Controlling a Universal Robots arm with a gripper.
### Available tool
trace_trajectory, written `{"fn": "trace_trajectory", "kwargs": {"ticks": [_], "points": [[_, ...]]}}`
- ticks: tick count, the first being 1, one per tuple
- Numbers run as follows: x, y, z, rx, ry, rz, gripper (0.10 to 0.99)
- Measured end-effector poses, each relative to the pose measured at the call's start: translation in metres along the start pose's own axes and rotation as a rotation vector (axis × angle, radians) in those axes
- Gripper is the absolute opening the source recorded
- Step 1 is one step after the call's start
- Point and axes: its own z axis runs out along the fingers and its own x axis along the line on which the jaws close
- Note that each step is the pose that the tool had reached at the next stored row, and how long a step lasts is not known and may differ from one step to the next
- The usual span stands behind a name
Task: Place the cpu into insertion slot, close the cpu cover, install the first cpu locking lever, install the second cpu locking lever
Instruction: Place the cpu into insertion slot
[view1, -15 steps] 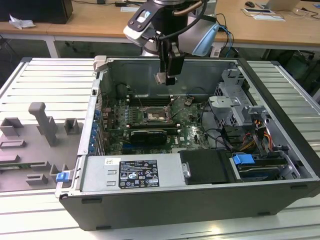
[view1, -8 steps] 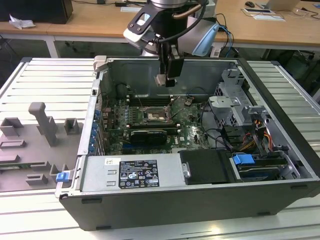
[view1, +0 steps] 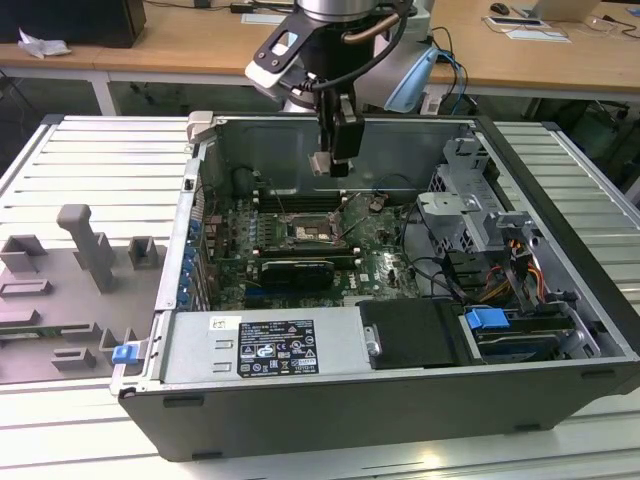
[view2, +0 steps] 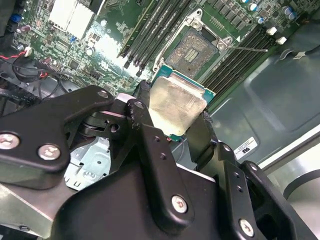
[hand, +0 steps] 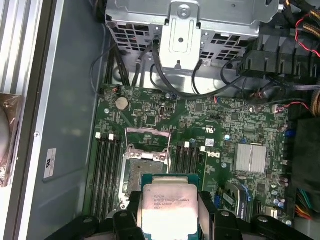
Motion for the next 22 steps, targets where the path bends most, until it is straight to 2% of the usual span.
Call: {"fn": "trace_trajectory", "kwargs": {"ticks": [3,7,13,22], "points": [[-0.0001,-0.0003,0.0031,0.000,-0.0014,0.016,0.533],[0.0004,-0.0012,0.0118,-0.001,-0.0058,0.049,0.533],[0.0008,-0.0076,0.0207,-0.001,-0.0056,0.052,0.533],[0.0008,-0.0116,0.0339,-0.001,-0.0056,0.052,0.533]]}}
